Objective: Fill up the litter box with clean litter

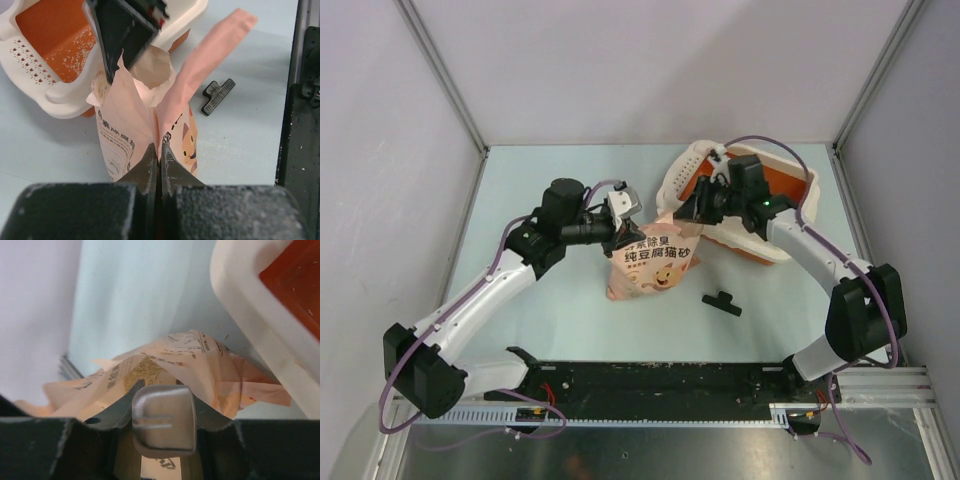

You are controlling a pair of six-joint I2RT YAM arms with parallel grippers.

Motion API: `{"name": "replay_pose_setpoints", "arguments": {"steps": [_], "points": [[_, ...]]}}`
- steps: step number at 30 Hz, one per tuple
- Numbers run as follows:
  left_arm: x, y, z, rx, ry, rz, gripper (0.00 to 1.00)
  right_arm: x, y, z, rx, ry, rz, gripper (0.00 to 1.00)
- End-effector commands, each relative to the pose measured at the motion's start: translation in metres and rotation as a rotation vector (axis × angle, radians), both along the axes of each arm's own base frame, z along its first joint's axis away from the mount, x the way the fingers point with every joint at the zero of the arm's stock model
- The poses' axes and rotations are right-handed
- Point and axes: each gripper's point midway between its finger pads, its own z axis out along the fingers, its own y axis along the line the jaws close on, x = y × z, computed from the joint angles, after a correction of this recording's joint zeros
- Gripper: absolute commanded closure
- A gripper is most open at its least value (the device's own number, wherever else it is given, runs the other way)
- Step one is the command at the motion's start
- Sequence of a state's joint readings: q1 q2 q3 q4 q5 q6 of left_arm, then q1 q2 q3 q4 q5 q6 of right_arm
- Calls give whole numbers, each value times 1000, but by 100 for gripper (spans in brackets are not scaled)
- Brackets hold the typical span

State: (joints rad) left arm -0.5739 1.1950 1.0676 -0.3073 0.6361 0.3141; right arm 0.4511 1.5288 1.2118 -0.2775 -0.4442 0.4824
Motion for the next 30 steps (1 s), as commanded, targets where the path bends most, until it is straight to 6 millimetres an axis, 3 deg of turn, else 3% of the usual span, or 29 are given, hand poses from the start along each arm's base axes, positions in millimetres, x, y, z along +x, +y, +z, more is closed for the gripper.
{"name": "replay_pose_setpoints", "arguments": {"steps": [1, 5, 10, 14, 20, 24, 30], "points": [[1, 0, 17, -17, -53, 12, 100, 12, -12, 50, 284, 112, -41, 100], [7, 5, 11, 38, -84, 26, 100, 35, -22, 64, 393, 121, -87, 100], [9, 15, 7, 94, -161, 24, 100, 40, -32, 77, 450, 112, -89, 100], [15, 19, 10, 114, -185, 52, 100, 39, -53, 74, 505, 159, -81, 100], [20, 21, 21, 117, -194, 84, 100, 41, -81, 52, 588, 260, -132, 100], [24, 22, 30, 123, -215, 89, 100, 45, -95, 55, 617, 244, -162, 100], [28, 17, 27, 131, -215, 67, 100, 52, -125, 72, 643, 191, -228, 100]]}}
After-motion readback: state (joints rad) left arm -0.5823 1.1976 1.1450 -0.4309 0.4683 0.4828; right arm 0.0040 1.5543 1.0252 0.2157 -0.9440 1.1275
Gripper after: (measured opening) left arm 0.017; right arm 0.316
